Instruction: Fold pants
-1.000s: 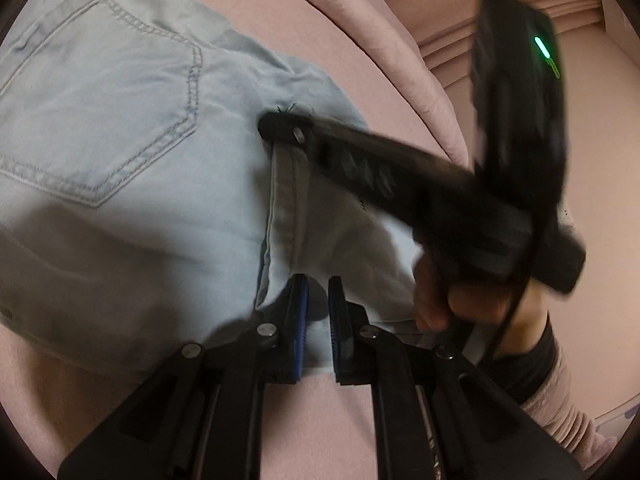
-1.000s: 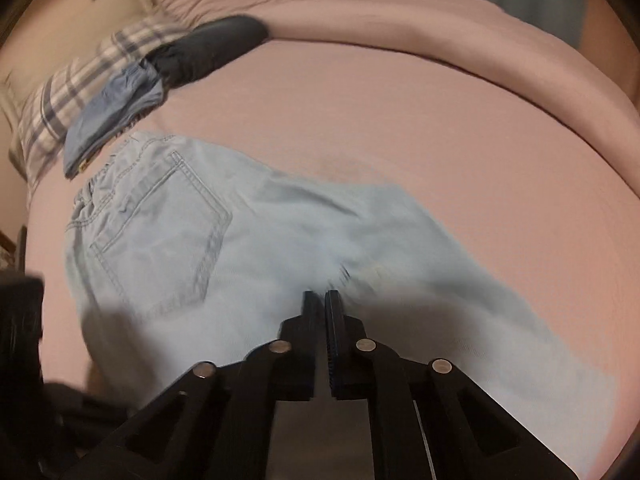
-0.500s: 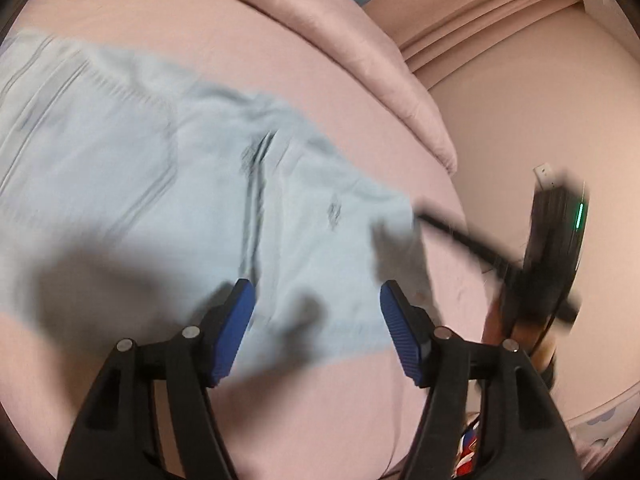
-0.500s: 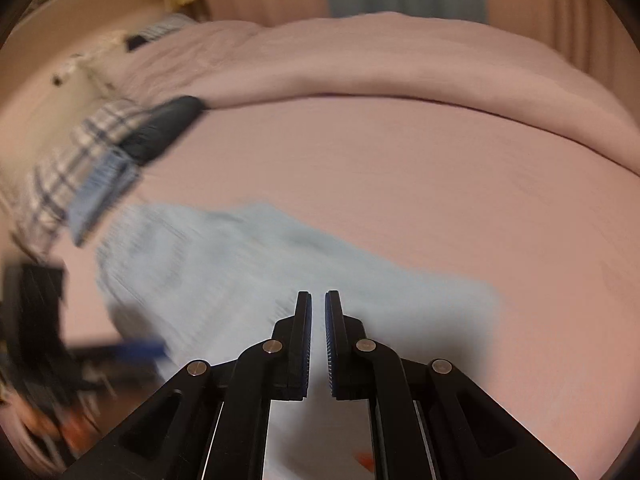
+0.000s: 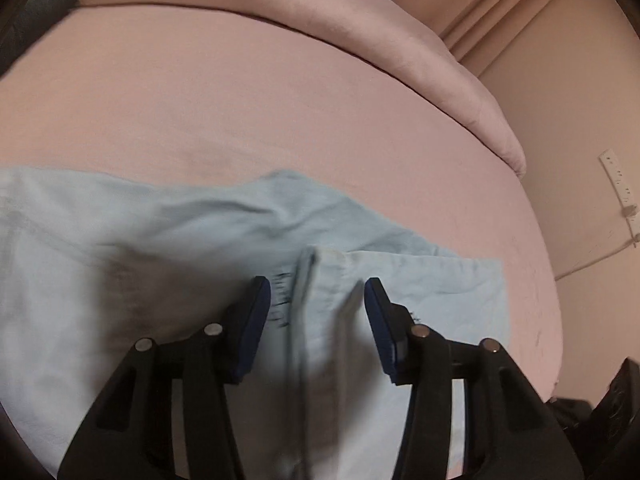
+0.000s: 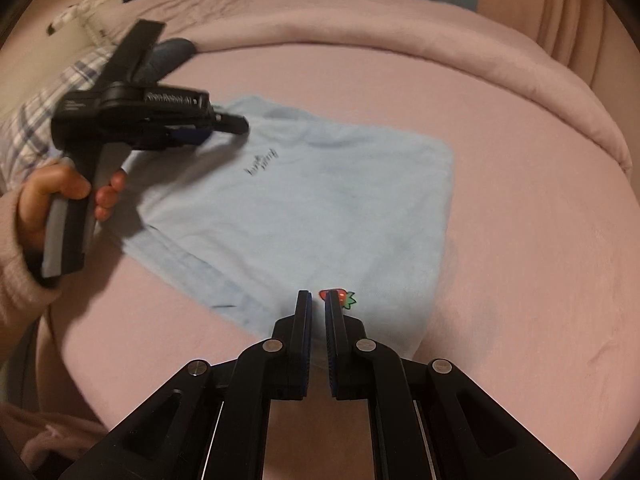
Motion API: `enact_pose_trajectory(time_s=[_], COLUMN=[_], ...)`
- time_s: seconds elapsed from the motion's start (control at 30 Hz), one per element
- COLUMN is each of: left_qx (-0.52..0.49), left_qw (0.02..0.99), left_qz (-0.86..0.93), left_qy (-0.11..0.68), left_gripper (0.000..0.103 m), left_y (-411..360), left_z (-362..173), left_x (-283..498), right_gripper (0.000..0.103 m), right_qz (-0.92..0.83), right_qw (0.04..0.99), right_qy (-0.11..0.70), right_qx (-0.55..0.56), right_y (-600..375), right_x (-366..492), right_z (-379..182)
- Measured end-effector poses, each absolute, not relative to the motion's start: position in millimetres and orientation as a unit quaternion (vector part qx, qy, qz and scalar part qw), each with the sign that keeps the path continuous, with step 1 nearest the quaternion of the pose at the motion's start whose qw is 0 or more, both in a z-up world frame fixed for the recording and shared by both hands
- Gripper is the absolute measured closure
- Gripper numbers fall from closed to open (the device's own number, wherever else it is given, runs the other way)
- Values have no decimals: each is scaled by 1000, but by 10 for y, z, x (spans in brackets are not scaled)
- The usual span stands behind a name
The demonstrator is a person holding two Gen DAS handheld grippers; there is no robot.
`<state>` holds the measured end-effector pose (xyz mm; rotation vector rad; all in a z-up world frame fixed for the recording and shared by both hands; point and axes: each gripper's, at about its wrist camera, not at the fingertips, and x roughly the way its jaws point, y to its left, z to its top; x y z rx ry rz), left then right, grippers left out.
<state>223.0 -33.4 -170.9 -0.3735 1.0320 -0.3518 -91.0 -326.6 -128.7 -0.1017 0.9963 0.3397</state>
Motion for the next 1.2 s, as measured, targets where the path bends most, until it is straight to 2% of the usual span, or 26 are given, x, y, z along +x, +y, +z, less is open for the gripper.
enact_pose_trajectory(time_s=[0.07, 0.1, 0.2, 0.23, 0.33, 0.5, 0.67, 1.0, 1.07, 1.1, 1.13, 1.2], left_qx=[-209, -230, -278, -301, -359, -440, -509, -523, -530, -534, -538, -539], left_qw=[839, 838, 835, 833, 830, 817, 778, 768, 765, 763, 761, 759], left_qz=[-174, -173, -166, -155, -112, -40, -31, -56, -51, -51, -46, -21], left_qy=[472, 464, 444, 438, 411, 370, 368, 365, 362, 359, 359, 366], left_gripper=[49, 42, 28, 22, 11, 8, 7, 7, 15, 33, 57, 79], left_y=[-101, 59, 456, 666, 1155, 1723, 1863, 1720, 1712, 1724, 1730, 1752], left_z=[-1609, -1573, -1463, -1454, -1478, -1611, -1856, -1898, -1887, -1891, -1915, -1971], left_x=[2097, 1987, 1658, 1479, 1030, 499, 478, 953, 1026, 1025, 1035, 984], right_gripper=[96, 95, 85, 85, 84, 69, 59, 59, 59, 59, 59, 59], right_qz=[166, 169, 179, 170, 155, 201, 249, 280, 276, 273, 268, 259], right_qw=[876, 879, 846, 838, 848, 863, 853, 847, 849, 850, 850, 850], right_qy=[453, 446, 501, 517, 503, 462, 458, 451, 450, 451, 453, 459], right_qx=[-30, -22, -24, -39, -67, -39, -11, -20, -13, -6, 0, 11], right_y=[-3304, -3287, -3139, -3067, -2941, -2665, -2170, -1628, -1603, -1614, -1626, -1664], right_x=[-888, -865, -706, -698, -719, -700, -658, -541, -483, -458, -438, -397], right_z=[-1205, -1214, -1519, -1622, -1450, -1254, -1261, -1235, -1244, -1251, -1266, -1311])
